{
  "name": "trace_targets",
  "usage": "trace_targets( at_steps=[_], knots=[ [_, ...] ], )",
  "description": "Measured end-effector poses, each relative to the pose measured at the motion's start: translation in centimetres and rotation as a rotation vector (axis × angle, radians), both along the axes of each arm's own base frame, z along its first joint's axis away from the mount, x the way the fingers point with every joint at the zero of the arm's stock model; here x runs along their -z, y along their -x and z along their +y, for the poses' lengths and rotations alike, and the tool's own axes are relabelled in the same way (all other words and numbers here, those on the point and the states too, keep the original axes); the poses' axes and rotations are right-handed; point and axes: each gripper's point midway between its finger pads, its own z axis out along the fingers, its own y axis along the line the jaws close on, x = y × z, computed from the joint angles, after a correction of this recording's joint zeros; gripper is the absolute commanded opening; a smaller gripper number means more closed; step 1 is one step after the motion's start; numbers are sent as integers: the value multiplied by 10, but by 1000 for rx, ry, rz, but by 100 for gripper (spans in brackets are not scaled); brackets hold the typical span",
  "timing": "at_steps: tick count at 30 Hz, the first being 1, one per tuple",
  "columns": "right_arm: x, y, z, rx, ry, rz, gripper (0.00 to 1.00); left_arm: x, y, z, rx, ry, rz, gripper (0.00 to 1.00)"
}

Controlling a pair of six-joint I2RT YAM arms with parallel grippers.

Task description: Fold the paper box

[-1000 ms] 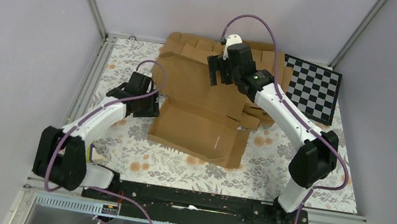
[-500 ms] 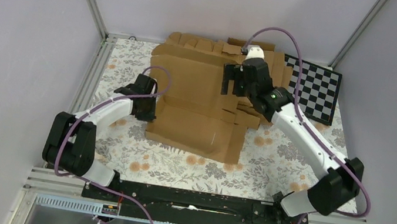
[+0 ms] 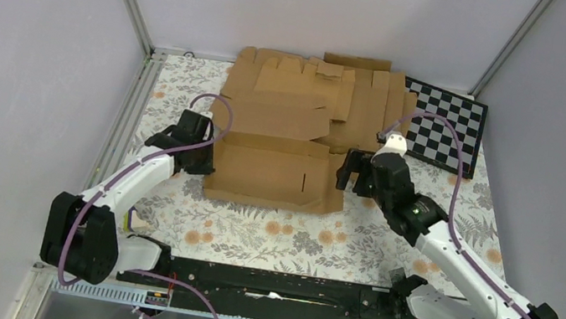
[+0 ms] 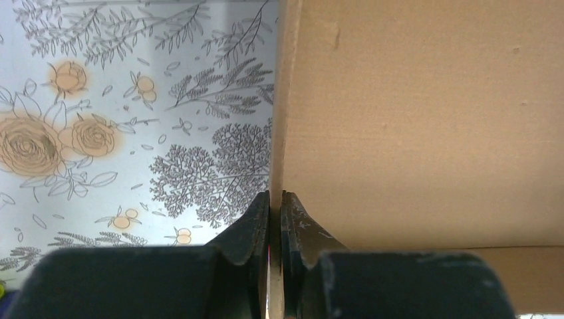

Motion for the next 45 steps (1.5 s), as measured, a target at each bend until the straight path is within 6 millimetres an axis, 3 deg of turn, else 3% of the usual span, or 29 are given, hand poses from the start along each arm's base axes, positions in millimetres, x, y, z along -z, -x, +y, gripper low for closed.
trace_targets(
  at_steps=[7, 13, 19, 26, 34, 40, 45],
  knots=[
    [58, 12, 6, 14, -11, 169, 100, 9, 13, 3, -1, -3, 22, 0],
    [80, 1, 16, 47, -34, 219, 100, 6, 17, 3, 2, 6, 0, 0],
    [102, -15, 13, 107, -38, 264, 100, 13, 19, 0, 16, 19, 27, 0],
    [98, -55, -4, 212, -93, 248, 99, 23, 20, -7, 36, 43, 70, 0],
    [91, -100, 8, 251, -109, 234, 93, 27, 22, -10, 44, 54, 90, 0],
    [103, -105, 12, 246, -94, 267, 87, 27, 21, -10, 46, 57, 87, 0],
    [105, -98, 23, 170, -112, 300, 73, 26, 20, -12, 50, 65, 82, 0]
  ],
)
